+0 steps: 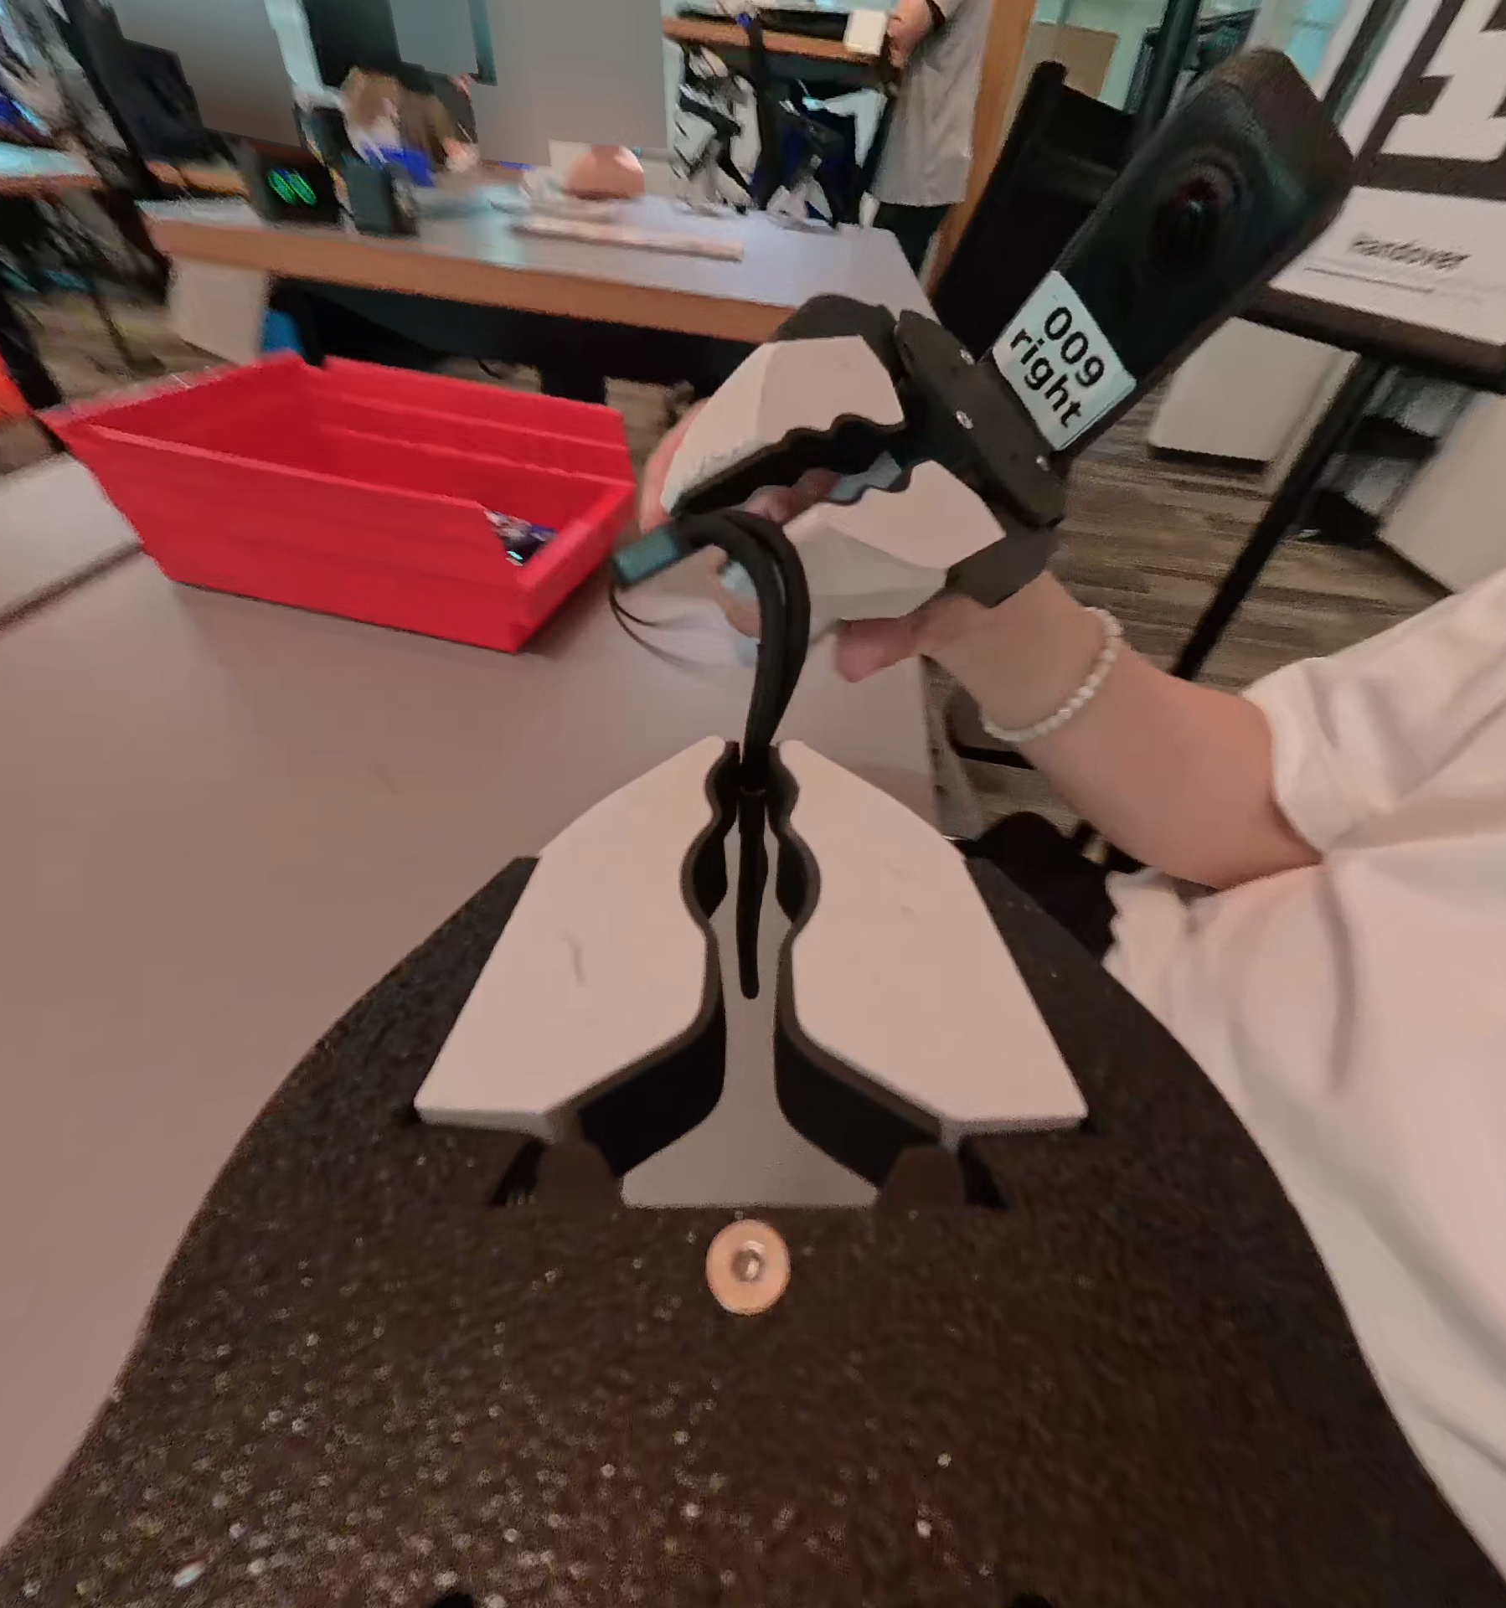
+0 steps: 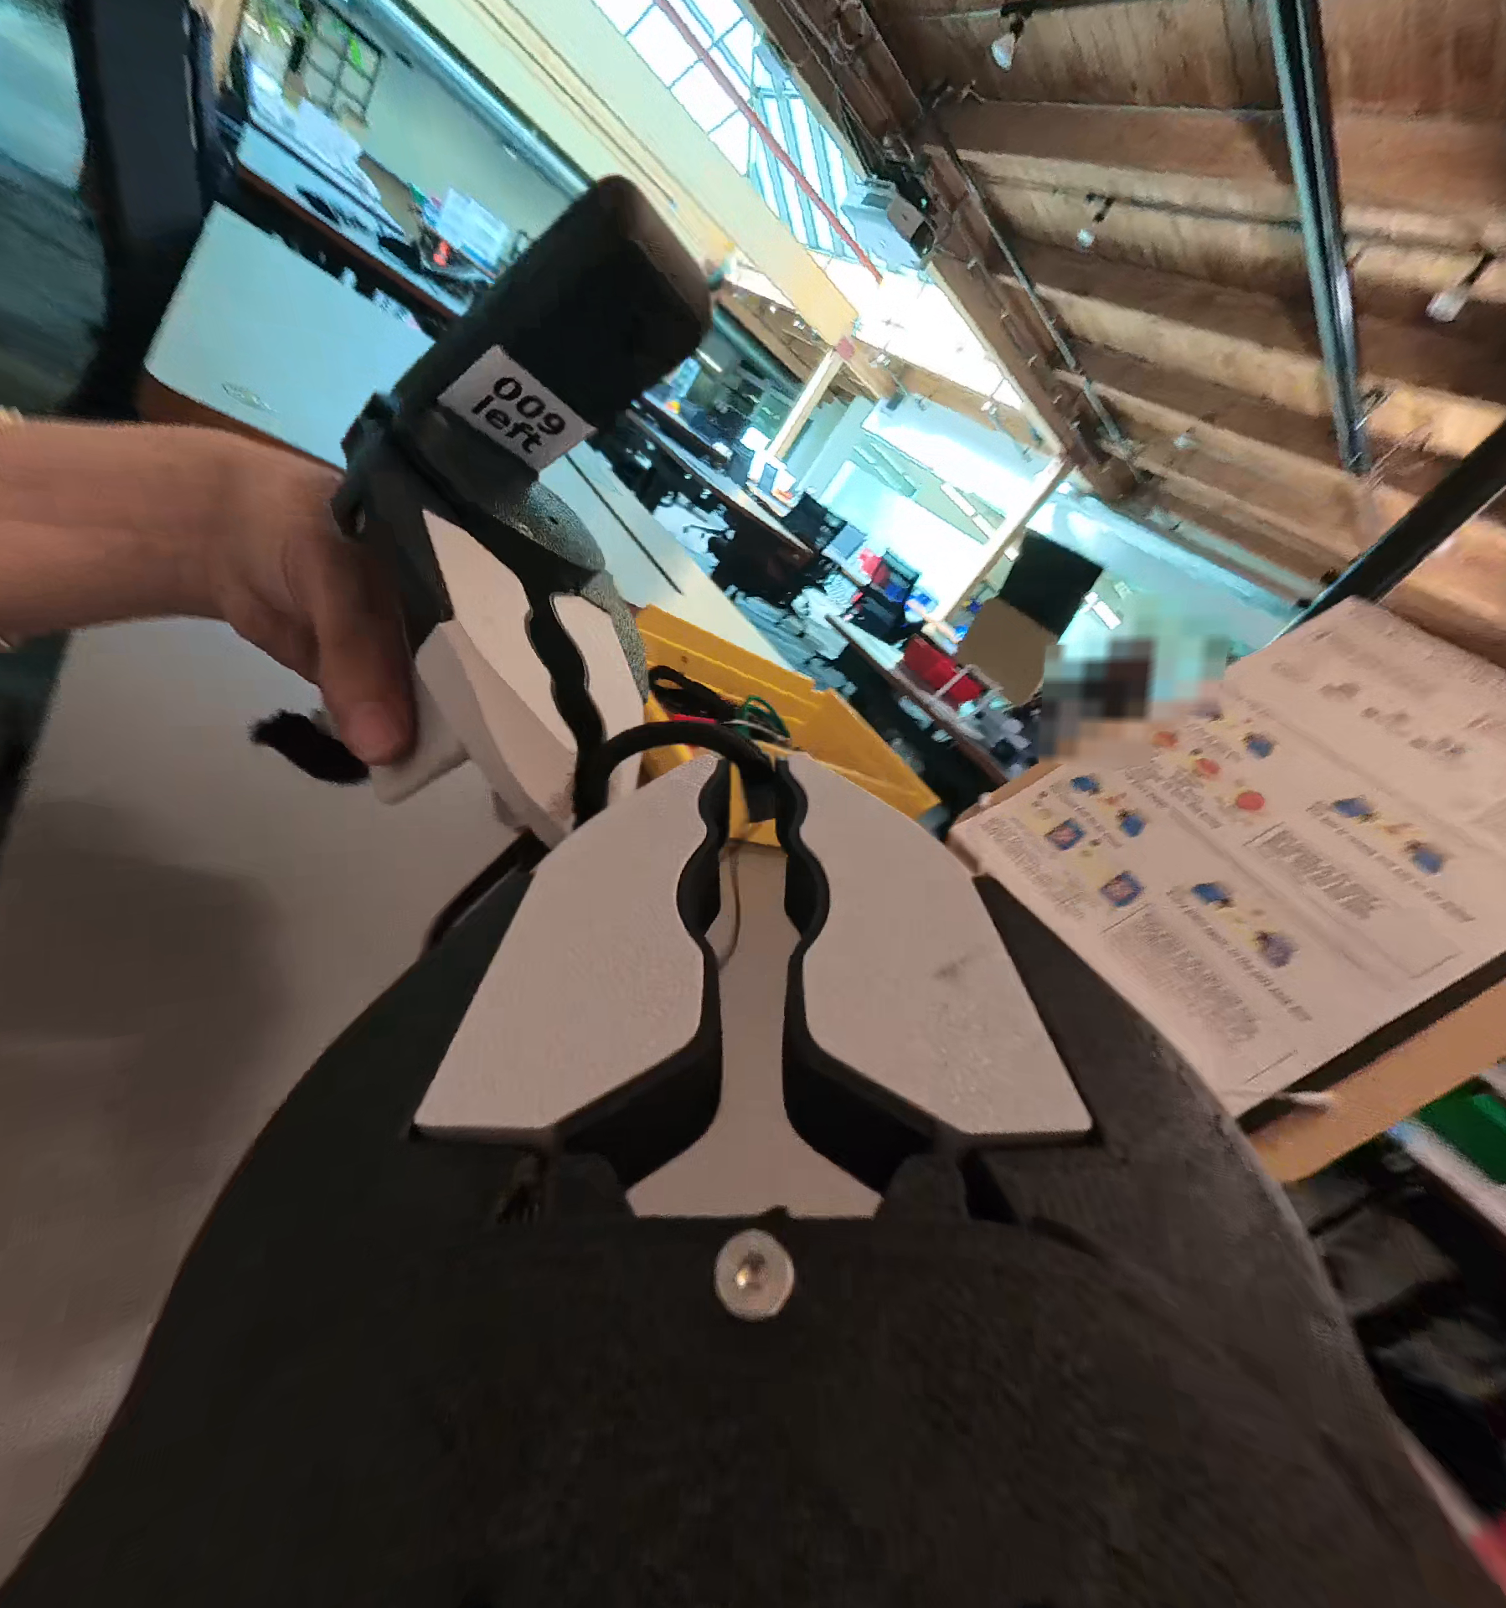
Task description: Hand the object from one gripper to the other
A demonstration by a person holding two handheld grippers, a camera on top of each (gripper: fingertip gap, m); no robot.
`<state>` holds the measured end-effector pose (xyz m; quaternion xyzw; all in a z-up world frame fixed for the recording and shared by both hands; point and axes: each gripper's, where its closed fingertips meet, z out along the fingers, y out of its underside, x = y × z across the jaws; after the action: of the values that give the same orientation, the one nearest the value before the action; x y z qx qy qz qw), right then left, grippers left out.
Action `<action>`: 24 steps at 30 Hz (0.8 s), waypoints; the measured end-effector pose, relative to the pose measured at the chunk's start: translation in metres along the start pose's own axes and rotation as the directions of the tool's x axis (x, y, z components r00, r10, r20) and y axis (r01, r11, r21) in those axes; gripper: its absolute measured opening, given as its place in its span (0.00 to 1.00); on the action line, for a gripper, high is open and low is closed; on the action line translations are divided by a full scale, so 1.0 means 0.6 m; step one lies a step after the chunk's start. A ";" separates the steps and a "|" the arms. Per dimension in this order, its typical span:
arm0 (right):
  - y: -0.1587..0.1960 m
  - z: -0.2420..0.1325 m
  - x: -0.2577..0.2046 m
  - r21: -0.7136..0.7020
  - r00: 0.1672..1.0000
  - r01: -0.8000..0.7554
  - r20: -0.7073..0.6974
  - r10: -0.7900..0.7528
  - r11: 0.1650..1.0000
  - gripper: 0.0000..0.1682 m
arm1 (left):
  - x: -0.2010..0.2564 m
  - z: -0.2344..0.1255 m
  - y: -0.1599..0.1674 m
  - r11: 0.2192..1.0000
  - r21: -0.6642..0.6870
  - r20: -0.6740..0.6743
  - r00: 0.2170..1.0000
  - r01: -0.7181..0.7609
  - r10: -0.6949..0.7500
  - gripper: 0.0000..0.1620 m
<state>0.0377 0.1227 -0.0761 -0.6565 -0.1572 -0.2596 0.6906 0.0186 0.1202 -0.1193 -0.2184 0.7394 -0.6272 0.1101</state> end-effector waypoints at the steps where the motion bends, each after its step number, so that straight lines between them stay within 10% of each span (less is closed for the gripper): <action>1: 0.003 -0.003 0.003 -0.004 0.997 -0.079 0.017 0.080 0.997 0.12 | -0.008 -0.004 -0.006 0.999 0.023 0.039 0.998 -0.043 0.042 0.03; 5: 0.004 -0.018 0.019 0.016 0.890 -0.451 0.083 0.448 0.893 0.33 | -0.040 -0.025 -0.029 0.972 0.057 0.233 0.950 -0.229 0.210 0.03; 15: 0.026 -0.001 0.007 -0.077 0.316 -0.937 0.224 0.922 0.340 0.28 | -0.013 0.001 -0.008 0.852 -0.047 0.183 0.834 -0.521 0.520 0.03; 24: 0.085 0.007 0.013 -0.172 0.439 -0.887 -0.018 0.899 0.429 0.31 | -0.020 0.019 0.016 0.677 -0.271 0.177 0.656 -0.684 0.733 0.03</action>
<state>0.0735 0.1258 -0.1133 -0.7013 0.2081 0.1584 0.6631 0.0321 0.1170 -0.1323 -0.0044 0.7967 -0.4281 0.4267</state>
